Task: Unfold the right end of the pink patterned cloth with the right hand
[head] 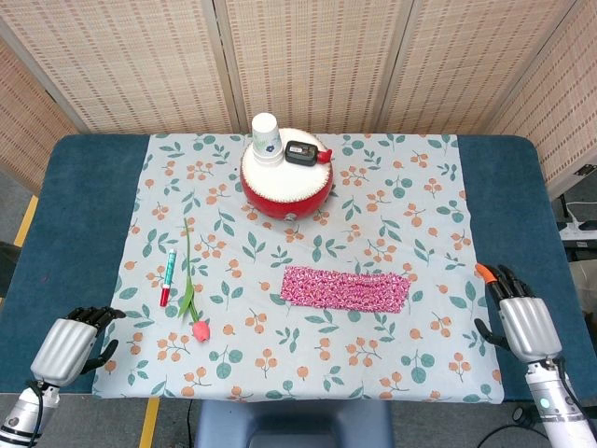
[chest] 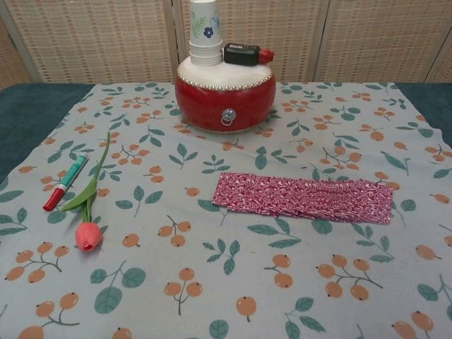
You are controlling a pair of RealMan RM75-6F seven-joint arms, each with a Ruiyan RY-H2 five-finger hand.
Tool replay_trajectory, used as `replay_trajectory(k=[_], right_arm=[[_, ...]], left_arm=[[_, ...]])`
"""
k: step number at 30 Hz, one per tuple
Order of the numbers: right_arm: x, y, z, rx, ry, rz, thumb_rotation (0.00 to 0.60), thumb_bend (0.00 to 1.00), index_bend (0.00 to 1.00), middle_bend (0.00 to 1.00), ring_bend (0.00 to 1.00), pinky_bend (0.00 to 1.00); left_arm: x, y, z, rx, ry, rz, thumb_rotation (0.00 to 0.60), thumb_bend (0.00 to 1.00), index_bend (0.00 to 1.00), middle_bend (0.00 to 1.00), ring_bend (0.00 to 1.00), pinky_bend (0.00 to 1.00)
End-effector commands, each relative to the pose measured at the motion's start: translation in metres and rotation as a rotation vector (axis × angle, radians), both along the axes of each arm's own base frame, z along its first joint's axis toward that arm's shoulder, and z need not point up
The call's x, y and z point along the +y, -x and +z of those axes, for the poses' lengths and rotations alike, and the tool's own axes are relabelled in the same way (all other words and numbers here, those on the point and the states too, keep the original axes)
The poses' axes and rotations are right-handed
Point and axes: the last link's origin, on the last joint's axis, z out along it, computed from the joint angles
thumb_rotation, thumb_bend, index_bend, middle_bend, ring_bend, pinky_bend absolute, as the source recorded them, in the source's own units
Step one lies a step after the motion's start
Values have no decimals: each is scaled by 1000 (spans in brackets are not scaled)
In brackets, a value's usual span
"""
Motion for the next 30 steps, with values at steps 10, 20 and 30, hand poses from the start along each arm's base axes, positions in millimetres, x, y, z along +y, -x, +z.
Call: replay_trajectory(k=[10,20,30], right_arm=[[0,-2,-4,10,-4,55,600,237,28,130,85,226],[-13,-3,-37,37,-227,92,600,696,52,755,716,629],[-40,-7,-66,84,-351,19,600,790,91,826,782,667]], left_arm=[[0,0,0,-1,2,0,600,374,322,371,364,408],[0,1,2,-7,-8,12,600,374,323,371,364,408],[0,1,5,-8,-18,8,600,374,326,379,364,409]])
